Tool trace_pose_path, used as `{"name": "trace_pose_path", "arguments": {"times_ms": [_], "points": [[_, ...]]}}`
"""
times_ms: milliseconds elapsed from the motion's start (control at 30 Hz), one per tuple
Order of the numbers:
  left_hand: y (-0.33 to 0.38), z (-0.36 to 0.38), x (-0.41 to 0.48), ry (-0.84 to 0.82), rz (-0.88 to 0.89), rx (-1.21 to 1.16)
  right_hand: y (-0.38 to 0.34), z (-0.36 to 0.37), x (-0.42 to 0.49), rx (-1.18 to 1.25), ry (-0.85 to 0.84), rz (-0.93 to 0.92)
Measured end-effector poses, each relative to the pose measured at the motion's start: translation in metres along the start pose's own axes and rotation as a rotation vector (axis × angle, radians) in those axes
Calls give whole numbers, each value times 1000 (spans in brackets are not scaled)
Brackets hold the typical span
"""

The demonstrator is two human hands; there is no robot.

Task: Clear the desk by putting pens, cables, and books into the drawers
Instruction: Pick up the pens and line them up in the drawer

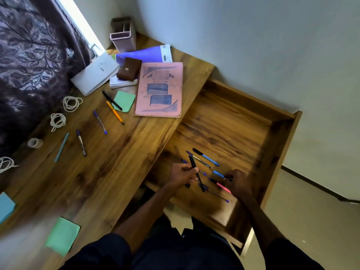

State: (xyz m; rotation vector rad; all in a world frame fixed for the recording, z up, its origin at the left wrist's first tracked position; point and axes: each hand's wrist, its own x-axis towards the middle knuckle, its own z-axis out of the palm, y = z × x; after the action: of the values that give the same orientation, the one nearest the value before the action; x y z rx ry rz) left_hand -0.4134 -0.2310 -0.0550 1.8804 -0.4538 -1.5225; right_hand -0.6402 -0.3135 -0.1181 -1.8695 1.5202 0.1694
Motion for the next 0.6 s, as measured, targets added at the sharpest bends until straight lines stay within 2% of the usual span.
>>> {"name": "trace_pose_path", "arguments": {"times_ms": [233, 467, 600], "points": [[-1, 5, 1, 0, -17, 0, 2, 12, 10, -46, -37, 82], [-6, 8, -2, 9, -1, 18, 4, 17, 13, 28, -24, 83], [-9, 12, -1, 18, -18, 9, -1, 13, 14, 50, 68, 32]]}}
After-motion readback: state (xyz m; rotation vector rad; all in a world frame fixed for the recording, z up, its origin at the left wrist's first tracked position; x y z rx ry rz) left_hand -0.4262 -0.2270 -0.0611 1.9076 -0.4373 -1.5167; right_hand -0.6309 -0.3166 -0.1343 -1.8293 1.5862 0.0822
